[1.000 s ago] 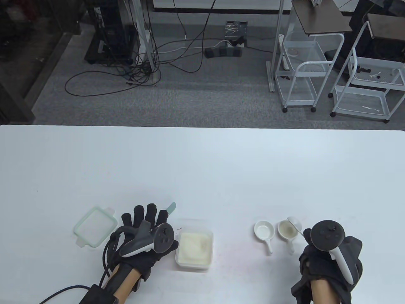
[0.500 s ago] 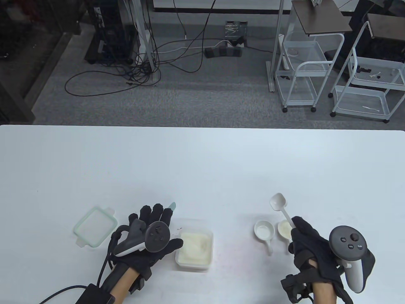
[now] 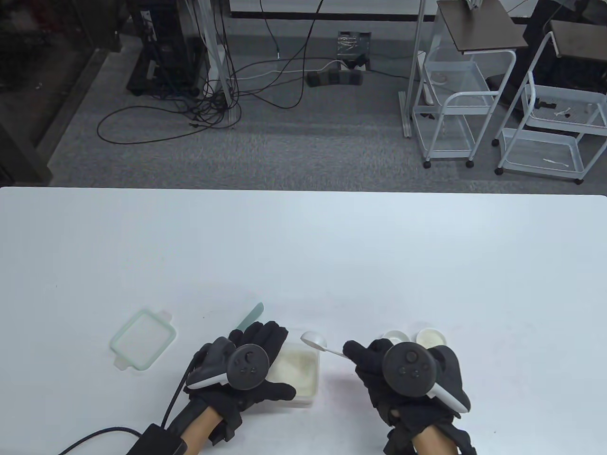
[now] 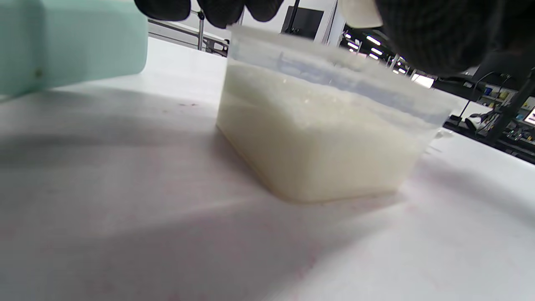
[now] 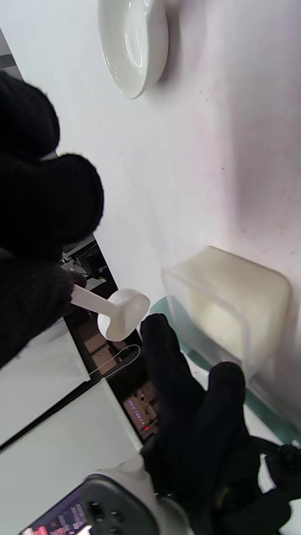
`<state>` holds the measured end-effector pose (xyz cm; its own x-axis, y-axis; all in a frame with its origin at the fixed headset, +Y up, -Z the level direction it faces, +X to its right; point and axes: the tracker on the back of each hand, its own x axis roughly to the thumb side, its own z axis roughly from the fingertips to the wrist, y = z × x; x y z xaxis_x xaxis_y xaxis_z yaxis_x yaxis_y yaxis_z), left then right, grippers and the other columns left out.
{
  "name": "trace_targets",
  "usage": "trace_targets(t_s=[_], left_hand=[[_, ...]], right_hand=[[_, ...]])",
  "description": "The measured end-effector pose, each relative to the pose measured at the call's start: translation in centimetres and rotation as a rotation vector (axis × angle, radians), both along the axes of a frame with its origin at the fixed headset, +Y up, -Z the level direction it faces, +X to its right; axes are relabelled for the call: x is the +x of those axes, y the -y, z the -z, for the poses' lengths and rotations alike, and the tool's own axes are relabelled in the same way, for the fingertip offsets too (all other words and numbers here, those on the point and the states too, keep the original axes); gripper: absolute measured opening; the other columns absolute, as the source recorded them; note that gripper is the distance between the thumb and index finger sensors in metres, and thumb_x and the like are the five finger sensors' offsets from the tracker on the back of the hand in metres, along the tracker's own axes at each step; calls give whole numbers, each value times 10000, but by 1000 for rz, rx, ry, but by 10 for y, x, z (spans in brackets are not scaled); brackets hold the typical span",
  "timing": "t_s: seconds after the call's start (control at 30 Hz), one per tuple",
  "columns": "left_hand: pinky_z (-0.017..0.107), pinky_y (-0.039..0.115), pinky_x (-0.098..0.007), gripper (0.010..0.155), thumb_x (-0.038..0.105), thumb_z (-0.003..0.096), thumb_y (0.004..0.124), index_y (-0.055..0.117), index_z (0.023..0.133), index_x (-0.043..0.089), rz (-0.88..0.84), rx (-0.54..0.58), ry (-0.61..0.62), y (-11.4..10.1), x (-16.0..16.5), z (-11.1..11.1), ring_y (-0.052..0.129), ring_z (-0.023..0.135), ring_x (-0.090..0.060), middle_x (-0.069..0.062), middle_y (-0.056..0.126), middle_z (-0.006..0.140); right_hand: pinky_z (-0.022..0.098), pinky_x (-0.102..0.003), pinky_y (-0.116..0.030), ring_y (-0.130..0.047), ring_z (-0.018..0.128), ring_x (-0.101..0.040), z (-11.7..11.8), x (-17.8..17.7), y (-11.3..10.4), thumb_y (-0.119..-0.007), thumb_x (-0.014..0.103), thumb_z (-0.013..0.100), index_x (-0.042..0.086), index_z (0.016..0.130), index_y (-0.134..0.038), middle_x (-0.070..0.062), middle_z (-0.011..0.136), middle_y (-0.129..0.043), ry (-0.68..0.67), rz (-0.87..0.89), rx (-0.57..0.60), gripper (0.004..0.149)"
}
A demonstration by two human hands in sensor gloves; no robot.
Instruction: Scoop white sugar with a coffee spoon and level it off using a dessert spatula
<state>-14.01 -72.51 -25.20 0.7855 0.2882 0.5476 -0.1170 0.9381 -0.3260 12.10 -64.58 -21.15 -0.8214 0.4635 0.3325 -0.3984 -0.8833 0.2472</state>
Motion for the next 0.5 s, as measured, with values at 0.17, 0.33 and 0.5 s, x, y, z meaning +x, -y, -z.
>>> trace_targets(t_s=[0.17,0.33,0.5], left_hand=[[709,408,-781,1094,729,451,697,349,1249,67,-2,-35,-15,4,-1,1,466,1122,-582,-259,442,1278],[708,429,-782,1092,736,439,684,366,1249,77,27,-3,-12,4,0,0,501,1117,-580,-244,471,1278],[709,439,-780,1104,746,425,677,371,1248,77,38,13,-15,3,1,0,511,1115,-581,-237,484,1277]], right_hand=[[614,-669,-704,-928,589,-339,-6,-31,9,-800,144,549,136,990,-771,-241,808,-788,-88,-190,142,442],[615,-659,-715,-934,584,-325,-15,-52,15,-797,158,550,141,990,-766,-226,805,-795,-150,-328,280,442],[613,-652,-721,-935,579,-317,-19,-65,25,-787,157,553,127,996,-754,-221,801,-794,-187,-407,337,445]])
